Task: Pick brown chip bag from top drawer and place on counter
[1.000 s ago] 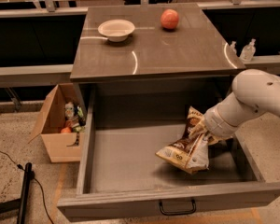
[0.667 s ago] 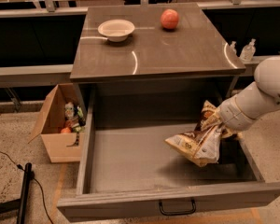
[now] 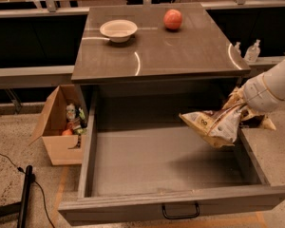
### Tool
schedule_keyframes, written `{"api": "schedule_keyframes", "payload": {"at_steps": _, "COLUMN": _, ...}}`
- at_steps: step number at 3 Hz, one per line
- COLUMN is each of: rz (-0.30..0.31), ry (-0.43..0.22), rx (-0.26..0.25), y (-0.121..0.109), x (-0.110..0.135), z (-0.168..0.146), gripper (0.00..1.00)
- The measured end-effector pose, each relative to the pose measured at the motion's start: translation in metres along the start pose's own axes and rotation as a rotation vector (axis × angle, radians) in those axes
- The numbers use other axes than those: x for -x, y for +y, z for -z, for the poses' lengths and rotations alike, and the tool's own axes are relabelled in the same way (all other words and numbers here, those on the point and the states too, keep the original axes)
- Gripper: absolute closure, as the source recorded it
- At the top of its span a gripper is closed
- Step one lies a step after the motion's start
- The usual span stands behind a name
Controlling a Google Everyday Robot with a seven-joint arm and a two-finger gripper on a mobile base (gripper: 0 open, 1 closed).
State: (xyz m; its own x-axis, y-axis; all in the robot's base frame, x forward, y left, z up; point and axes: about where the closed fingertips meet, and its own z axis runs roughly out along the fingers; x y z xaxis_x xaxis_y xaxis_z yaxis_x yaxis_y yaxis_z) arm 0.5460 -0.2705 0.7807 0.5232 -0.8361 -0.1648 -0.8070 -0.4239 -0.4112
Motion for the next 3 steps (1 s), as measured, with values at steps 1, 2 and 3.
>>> {"api": "schedule_keyframes", "payload": {"at_steps": 1, "rz": -0.030, "ry": 0.041, "rx": -0.076, "y": -0.022, "x": -0.009, "z": 0.029, "gripper": 1.00}}
{"api": "schedule_keyframes", "payload": {"at_steps": 2, "rz": -0.035, "ry": 0.076, "rx": -0.130, "y": -0.038, "x": -0.018, "z": 0.057, "gripper": 1.00}}
{"api": "schedule_keyframes", "payload": {"at_steps": 3, "rz": -0.027, "ry": 0.103, "rx": -0.179, "y": -0.053, "x": -0.025, "z": 0.092, "gripper": 1.00}}
